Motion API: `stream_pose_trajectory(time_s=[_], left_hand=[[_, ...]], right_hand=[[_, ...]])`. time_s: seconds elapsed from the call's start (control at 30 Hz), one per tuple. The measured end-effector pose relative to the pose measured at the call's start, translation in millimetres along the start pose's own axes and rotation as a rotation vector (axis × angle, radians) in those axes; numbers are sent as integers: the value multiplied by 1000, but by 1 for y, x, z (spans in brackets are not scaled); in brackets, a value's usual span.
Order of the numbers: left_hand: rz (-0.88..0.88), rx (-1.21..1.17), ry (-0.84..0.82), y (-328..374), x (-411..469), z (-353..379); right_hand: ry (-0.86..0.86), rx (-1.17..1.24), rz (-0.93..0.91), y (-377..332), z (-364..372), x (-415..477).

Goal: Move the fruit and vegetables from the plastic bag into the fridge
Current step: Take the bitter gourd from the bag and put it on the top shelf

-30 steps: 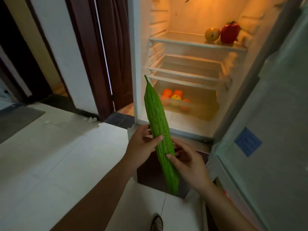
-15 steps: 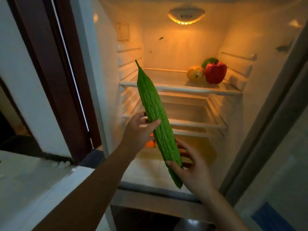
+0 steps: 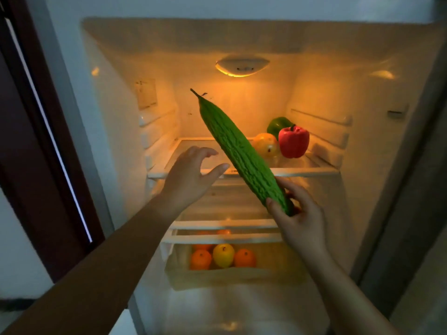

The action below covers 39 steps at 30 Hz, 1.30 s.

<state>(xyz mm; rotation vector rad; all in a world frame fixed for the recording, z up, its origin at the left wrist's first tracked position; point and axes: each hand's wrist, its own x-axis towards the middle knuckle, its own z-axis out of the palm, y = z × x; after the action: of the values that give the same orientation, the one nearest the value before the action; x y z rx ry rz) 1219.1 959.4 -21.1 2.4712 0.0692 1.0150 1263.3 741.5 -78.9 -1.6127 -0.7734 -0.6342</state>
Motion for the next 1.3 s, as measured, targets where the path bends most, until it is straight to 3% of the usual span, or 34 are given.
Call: stream_pose_trajectory(time_s=[0.2, 0.5, 0.7, 0.83, 0.97, 1.3], left_hand=[[64, 244, 61, -30, 31, 15], [-1, 361, -237, -42, 41, 21], [8, 361, -188, -43, 38, 23], [-11, 348, -157, -42, 38, 22], [-8, 359, -96, -39, 35, 23], [-36, 342, -91, -37, 36, 21]], right_hand=[[7, -214, 116, -17, 12, 41], [-138, -614, 148, -38, 36, 81], [-344, -599, 21, -35, 21, 70], [-242, -542, -128, -21, 27, 59], [-148, -567, -123, -9, 41, 69], [-263, -595, -129, 12, 65, 97]])
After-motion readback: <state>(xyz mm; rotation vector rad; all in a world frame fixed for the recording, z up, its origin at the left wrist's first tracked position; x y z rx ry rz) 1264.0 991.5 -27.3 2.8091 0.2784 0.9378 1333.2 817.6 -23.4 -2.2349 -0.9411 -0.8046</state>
